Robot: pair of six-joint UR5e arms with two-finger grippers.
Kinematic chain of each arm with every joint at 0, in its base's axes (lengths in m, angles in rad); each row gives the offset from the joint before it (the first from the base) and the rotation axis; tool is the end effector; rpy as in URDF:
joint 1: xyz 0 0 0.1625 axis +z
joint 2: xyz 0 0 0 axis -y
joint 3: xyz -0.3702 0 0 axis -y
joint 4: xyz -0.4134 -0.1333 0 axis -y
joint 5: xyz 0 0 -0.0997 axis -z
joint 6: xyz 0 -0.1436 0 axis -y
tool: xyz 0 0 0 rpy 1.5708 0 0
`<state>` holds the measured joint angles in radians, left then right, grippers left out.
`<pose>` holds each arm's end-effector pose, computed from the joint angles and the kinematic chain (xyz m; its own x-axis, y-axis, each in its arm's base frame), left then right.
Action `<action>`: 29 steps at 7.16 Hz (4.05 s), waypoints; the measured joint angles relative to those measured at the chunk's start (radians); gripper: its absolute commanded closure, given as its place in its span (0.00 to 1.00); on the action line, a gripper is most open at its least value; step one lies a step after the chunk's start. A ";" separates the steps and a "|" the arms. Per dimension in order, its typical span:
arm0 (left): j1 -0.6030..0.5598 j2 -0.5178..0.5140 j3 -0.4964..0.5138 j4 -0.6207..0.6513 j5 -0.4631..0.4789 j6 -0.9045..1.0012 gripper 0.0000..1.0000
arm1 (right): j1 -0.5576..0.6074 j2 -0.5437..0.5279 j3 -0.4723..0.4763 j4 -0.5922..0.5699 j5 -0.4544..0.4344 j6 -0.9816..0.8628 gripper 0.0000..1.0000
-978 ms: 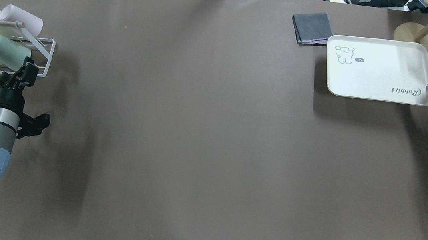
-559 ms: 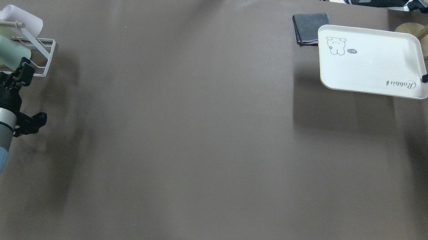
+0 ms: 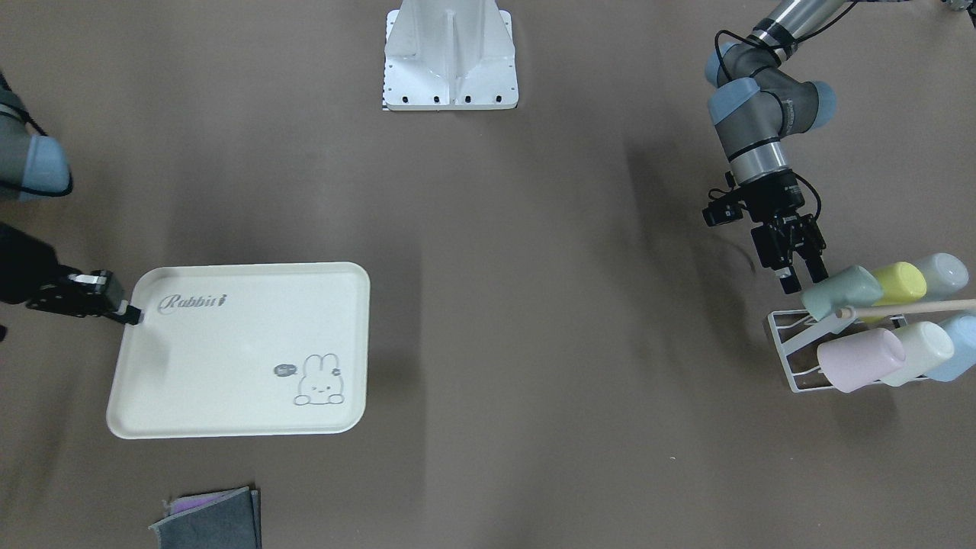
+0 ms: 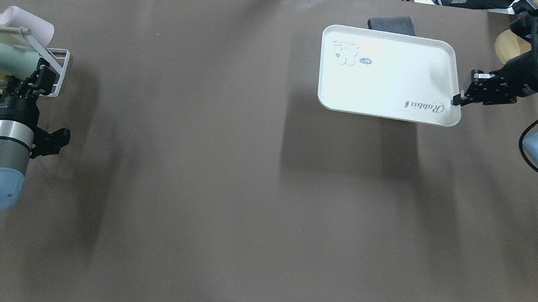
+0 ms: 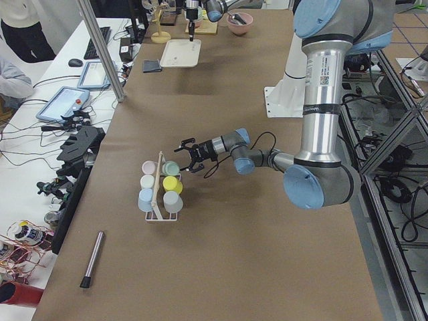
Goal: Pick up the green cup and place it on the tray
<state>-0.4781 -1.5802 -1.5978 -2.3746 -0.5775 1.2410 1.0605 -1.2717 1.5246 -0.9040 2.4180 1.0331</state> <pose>0.3641 -0.4743 0.4957 -0.2998 0.3545 0.8857 -0.9537 -0.0875 -0.2878 -0.2928 -0.5757 0.3911 0.4010 0.0222 0.9158 -0.0945 0.9954 0.0173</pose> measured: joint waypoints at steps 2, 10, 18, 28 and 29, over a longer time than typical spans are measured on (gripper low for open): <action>-0.013 -0.005 0.019 -0.023 -0.003 0.006 0.05 | -0.210 0.029 0.078 0.023 -0.195 0.160 1.00; -0.015 -0.003 0.120 -0.166 0.001 0.051 0.05 | -0.487 0.117 0.070 0.025 -0.501 0.307 1.00; -0.026 -0.021 0.137 -0.156 0.004 0.054 0.05 | -0.488 0.118 0.055 0.025 -0.497 0.311 0.66; -0.048 -0.057 0.179 -0.166 -0.001 0.054 0.20 | -0.197 -0.017 0.364 -0.329 -0.372 0.022 0.00; -0.048 -0.056 0.179 -0.167 -0.002 0.055 0.23 | -0.160 -0.087 0.406 -0.358 -0.373 -0.111 0.00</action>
<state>-0.5261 -1.6362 -1.4192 -2.5412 -0.5793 1.2961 0.9005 -1.3584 1.9308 -1.2616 2.0446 0.9221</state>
